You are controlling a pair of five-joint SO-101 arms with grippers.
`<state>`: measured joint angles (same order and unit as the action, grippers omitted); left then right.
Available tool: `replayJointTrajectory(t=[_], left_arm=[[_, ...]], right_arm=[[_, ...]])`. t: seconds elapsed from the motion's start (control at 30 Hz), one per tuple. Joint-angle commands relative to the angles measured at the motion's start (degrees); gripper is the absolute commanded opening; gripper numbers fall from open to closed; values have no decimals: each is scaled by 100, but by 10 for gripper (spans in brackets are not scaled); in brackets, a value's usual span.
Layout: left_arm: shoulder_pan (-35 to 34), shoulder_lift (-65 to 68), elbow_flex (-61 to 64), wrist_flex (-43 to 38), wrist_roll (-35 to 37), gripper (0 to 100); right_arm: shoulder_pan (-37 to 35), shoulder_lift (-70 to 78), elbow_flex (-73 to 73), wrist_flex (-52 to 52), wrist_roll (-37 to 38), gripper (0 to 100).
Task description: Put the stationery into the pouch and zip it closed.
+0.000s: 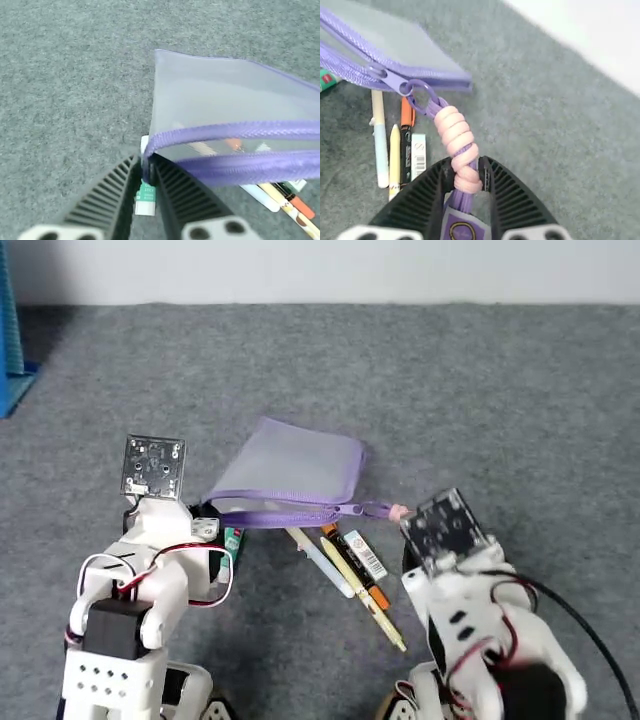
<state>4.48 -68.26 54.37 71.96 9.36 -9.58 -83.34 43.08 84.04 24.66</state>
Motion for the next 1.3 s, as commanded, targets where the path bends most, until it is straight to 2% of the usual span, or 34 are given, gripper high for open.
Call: replayJointTrajectory(t=[0.0, 0.17, 0.27, 0.63, 0.77, 0.9, 1.27], left_arm=[[-123, -88, -40, -255, -62, 39], [-132, -88, 259, -501, -26, 195], [-141, -88, 602, -747, -18, 246], [-88, -79, 848, -1011, -44, 246], [-62, -88, 822, -1011, -26, 250], [264, -88, 822, -1011, -26, 250], [457, -70, 945, -1257, -53, 247]], right_arm=[[145, -470, -44, 13, 141, 8], [145, -708, -44, 13, 132, 8], [145, -708, -44, 13, 105, 8], [127, -708, -35, 13, 79, 8], [-286, -708, -35, 224, -97, 8], [-655, -708, -35, 277, -316, 8], [-655, -760, -53, 251, -308, 8]])
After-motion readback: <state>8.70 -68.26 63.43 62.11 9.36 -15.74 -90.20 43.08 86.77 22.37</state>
